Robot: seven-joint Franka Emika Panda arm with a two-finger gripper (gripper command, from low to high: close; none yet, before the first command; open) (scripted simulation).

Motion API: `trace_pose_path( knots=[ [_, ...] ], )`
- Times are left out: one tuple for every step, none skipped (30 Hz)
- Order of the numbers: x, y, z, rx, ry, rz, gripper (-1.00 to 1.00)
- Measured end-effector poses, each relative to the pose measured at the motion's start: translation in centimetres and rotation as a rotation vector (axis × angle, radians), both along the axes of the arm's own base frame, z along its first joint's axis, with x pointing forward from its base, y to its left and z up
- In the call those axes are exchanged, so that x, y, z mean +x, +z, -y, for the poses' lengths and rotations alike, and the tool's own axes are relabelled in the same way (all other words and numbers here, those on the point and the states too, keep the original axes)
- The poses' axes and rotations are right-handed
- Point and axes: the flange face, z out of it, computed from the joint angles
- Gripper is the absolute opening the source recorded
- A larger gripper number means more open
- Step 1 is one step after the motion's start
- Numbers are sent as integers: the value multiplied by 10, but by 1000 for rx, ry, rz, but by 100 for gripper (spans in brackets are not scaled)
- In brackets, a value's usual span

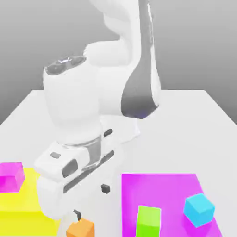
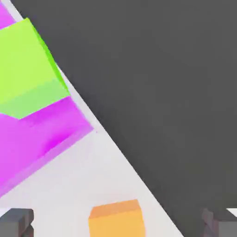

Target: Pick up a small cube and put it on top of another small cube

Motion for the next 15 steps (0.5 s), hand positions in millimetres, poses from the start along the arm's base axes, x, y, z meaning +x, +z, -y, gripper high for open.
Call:
trace_pose_path(
  knots=[
    [-3, -10, 4, -20, 29, -13, 0],
    [-6, -20, 9, -40, 57, -26, 0],
    [-6, -31, 11, -51, 72, -31, 0],
    [-6, -43, 12, -57, 80, -34, 0],
    [-6, -56, 13, -60, 84, -35, 0],
    [-6, -70, 13, -61, 86, -36, 0],
    [-7, -84, 13, -60, 86, -37, -100],
    [-7, -84, 13, -60, 86, -37, -100],
    [-7, -84, 13, -60, 86, -38, -100],
    [-7, -84, 13, -60, 86, -38, -100],
    [-8, -85, 13, -59, 86, -39, -100],
    [-8, -85, 13, -59, 86, -40, -100],
    [-8, -92, 13, -59, 86, -40, -100],
    [-8, -88, 13, -59, 86, -40, -100],
    [-7, -79, 13, -60, 88, -38, -100]
  ],
)
